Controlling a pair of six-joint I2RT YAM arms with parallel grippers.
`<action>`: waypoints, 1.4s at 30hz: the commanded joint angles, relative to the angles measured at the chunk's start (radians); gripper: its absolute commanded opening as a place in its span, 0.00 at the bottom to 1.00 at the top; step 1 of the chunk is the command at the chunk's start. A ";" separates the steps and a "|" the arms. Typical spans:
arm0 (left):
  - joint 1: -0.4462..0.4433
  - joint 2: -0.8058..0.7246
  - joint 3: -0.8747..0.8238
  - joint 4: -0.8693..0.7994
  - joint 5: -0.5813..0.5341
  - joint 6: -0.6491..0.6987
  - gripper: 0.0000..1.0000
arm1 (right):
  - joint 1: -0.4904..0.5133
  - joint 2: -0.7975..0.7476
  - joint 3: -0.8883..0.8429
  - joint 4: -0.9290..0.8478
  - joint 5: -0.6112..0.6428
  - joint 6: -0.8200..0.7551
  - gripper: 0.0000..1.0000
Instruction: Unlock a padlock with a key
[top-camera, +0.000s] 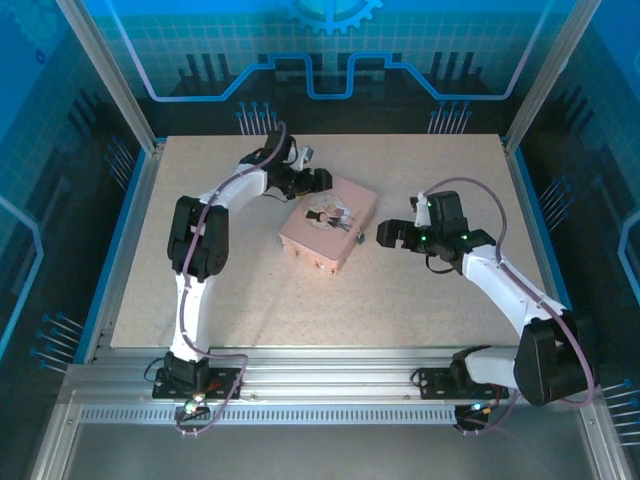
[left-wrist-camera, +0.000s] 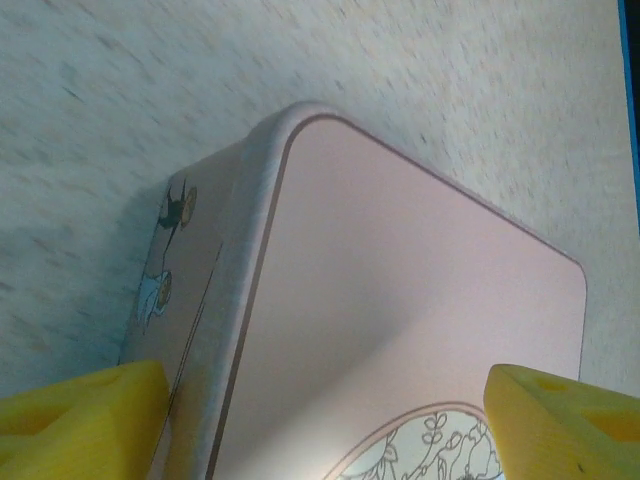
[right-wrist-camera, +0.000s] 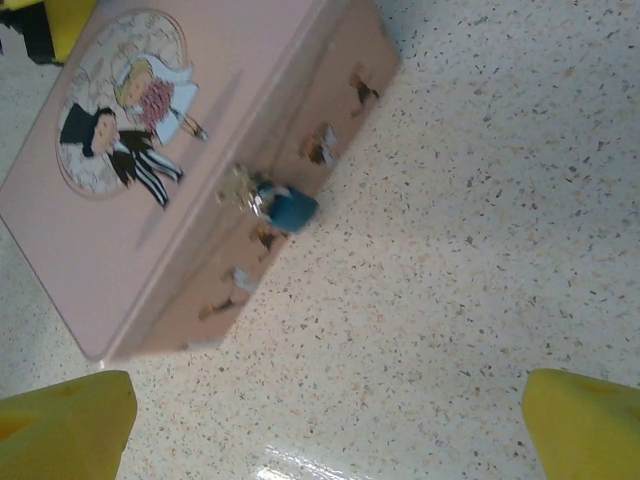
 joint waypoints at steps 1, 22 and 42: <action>0.003 -0.139 -0.067 -0.010 -0.026 0.015 0.86 | 0.003 0.054 0.090 -0.002 -0.035 -0.030 1.00; -0.117 -0.816 -0.961 0.381 -0.205 -0.361 0.99 | -0.068 0.689 0.740 -0.135 -0.229 -0.079 0.98; -0.156 -0.654 -0.954 0.566 -0.275 -0.415 0.99 | -0.046 0.724 0.662 -0.166 -0.331 -0.189 0.83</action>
